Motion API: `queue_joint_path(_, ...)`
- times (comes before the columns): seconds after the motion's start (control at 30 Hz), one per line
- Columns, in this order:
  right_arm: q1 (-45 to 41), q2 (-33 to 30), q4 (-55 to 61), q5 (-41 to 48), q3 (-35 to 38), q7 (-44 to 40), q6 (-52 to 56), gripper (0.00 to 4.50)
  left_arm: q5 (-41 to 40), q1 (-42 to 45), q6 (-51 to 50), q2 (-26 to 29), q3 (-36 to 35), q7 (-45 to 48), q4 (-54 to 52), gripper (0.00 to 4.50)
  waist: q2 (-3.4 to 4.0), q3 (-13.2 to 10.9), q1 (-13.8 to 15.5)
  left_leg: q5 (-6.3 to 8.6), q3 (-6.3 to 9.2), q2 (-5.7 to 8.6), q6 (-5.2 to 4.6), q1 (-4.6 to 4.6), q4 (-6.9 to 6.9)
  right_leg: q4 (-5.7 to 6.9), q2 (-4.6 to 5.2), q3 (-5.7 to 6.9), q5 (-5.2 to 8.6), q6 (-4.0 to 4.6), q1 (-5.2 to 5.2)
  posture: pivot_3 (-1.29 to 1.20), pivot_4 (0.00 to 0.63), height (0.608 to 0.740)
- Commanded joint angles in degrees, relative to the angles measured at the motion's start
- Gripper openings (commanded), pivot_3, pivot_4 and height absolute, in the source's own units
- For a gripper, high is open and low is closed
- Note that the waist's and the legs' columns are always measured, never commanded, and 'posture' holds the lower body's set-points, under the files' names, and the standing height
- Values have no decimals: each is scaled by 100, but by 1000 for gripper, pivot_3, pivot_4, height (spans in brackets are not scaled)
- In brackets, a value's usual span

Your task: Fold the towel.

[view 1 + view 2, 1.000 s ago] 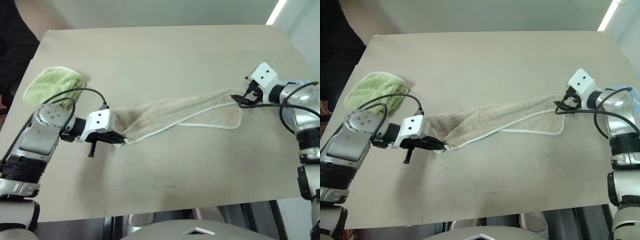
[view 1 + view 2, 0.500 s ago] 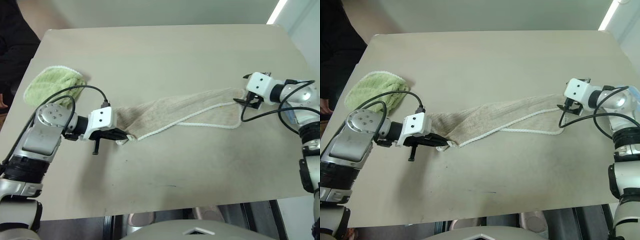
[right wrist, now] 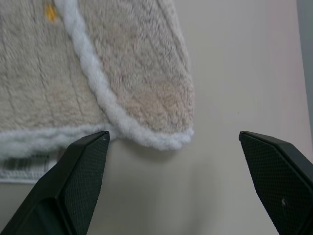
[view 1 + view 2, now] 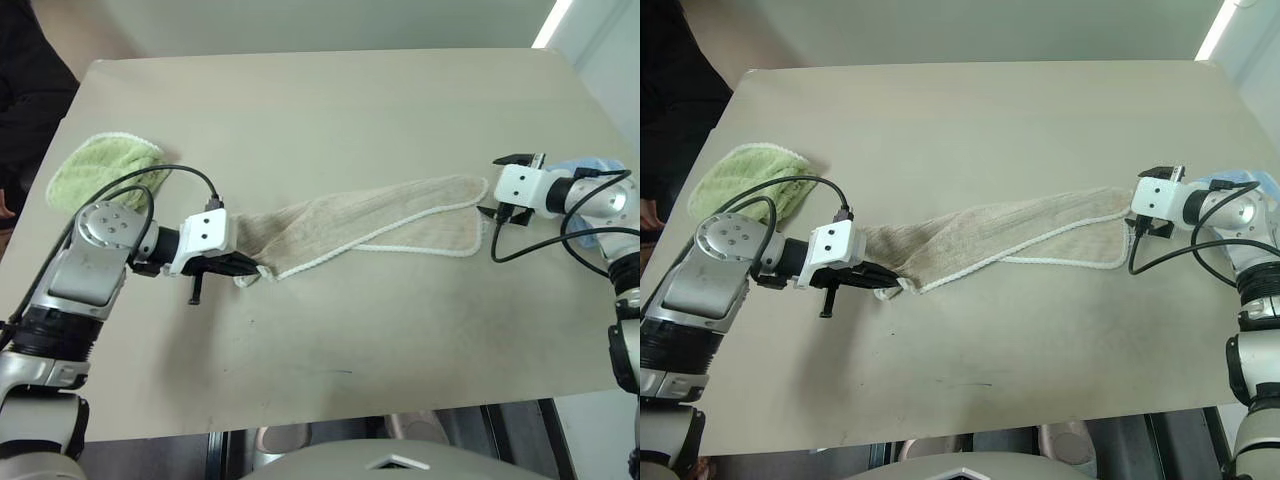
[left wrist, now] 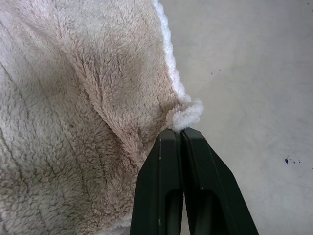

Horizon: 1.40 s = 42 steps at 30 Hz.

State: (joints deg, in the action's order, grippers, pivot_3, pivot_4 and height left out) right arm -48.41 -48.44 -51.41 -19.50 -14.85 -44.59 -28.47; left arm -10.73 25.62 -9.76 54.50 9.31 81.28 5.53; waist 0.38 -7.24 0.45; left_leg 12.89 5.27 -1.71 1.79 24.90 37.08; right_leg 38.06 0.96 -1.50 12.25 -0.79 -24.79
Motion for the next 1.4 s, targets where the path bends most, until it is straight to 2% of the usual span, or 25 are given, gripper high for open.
queue_joint_path(0.03, -217, 17, -80, -172, -23, 283, -237, 4500, 5, 43, -24, 40, -77, 11, -110, 35, 0, 0, -2, 0, 0, 0, 0, 0, 0, 0, 0, 0, 0, 0, 0, 0, 150, 740)
queue_joint_path(0.1, -281, 86, -147, -191, 12, 389, -287, 4500, 7, 39, -32, 42, -86, -4, -115, 35, 0, 0, -5, 0, 0, 0, 0, 0, 0, 0, 0, 0, 0, 0, 0, 0, 150, 740)
queue_joint_path(0.23, -330, 147, -208, -181, 43, 443, -410, 3680, -6, 7, -53, 51, -101, -19, -156, 0, 0, 0, -8, 0, 0, 0, 0, -1, 0, 0, 0, 0, 0, 0, 0, 0, 150, 740)
queue_joint_path(0.57, -180, 161, -96, -19, 122, 295, -550, 115, -14, -7, -70, 49, -114, -42, -159, 0, 0, 0, -3, 0, 0, 0, 0, 0, 0, 0, 0, 0, 0, 0, 0, 0, 150, 740)
queue_joint_path(0.87, 30, 38, 129, 159, 225, 138, -536, 44, -25, -9, -37, 23, -154, -108, -128, 0, 0, 0, -4, 0, -1, 0, 0, 0, 0, -1, 0, 0, 0, 0, 0, 0, 150, 740)
queue_joint_path(0.93, 124, -81, 279, 116, 272, 283, -576, 44, -209, 126, -89, -135, -357, -285, -48, 0, 0, 0, 1, 0, -1, 0, 0, 0, 0, 0, 0, 0, 0, 0, 0, 0, 150, 740)
queue_joint_path(1.1, 72, -198, 683, 754, 804, 64, 27, 44, -737, 1268, -340, -995, -1208, -1395, 742, 0, 0, 0, 62, -6, -2, 0, 2, 3, 10, 4, 4, 4, -6, -3, 5, 0, 150, 740)
queue_joint_path(1.3, -440, -382, 743, 965, 1169, 134, 562, 44, -427, 3045, 47, -1689, -1583, -2808, 2587, 0, 1, -1, 56, -17, -14, -1, 0, -1, 9, -6, 5, 2, -16, -7, 9, 0, 150, 740)
queue_joint_path(1.4, -826, -470, 594, 996, 1270, 145, 724, 44, -331, 3835, 387, -1860, -1702, -3231, 3563, 0, 2, -1, 40, -20, -16, -1, -3, -1, 7, -13, 6, 0, -19, -12, 9, 0, 150, 740)
